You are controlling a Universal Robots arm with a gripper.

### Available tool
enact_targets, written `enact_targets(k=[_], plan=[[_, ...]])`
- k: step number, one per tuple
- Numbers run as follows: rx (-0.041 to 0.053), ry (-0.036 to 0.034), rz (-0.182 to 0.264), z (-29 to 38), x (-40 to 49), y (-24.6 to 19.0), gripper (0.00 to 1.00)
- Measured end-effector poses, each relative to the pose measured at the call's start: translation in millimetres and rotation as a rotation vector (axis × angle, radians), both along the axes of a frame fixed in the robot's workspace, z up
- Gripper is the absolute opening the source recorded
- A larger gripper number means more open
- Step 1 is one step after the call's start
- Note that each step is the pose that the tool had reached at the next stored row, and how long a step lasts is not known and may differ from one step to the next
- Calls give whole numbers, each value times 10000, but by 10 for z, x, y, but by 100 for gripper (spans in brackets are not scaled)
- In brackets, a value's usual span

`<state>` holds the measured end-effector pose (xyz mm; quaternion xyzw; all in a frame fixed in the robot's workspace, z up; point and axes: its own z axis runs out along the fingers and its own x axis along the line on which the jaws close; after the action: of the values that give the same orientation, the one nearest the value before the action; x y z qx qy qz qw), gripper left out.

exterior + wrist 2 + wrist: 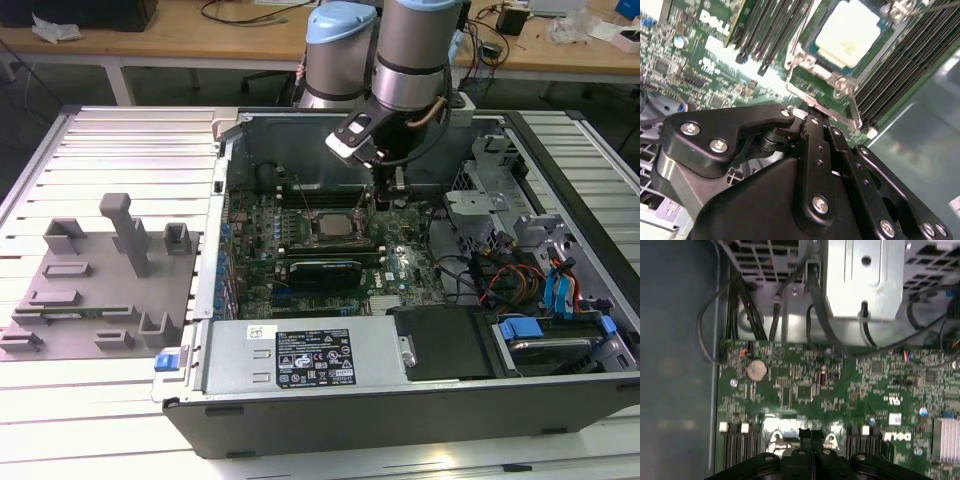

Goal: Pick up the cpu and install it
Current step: 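Close the cpu cover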

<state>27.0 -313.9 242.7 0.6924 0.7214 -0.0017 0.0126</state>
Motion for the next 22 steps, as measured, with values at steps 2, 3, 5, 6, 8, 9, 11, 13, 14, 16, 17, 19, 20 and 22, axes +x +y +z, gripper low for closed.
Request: enact_targets(k=[2, 3, 5, 6, 8, 9, 11, 13, 14, 16, 17, 19, 20, 22], plan=[[0, -13, -1, 0, -106, 10, 11], [-1, -19, 0, 1, -152, 15, 11], [0, -20, 1, 0, -158, 16, 11], [-1, -20, 1, 0, -158, 16, 11], [0, 180, 1, -3, -156, 17, 11], [-1, 247, 0, -2, -156, 16, 11], [-4, 264, 0, -1, -157, 15, 11], [-1, 270, 1, -3, -159, 16, 11], [0, 269, 1, -5, -170, 16, 11], [0, 260, 0, -17, -226, 16, 11], [0, 256, 2, -25, -256, 16, 11], [-1, 251, -1, -41, -317, 16, 11], [-2, 251, 1, -48, -346, 13, 11], [-3, 250, 0, -55, -376, 8, 11]])
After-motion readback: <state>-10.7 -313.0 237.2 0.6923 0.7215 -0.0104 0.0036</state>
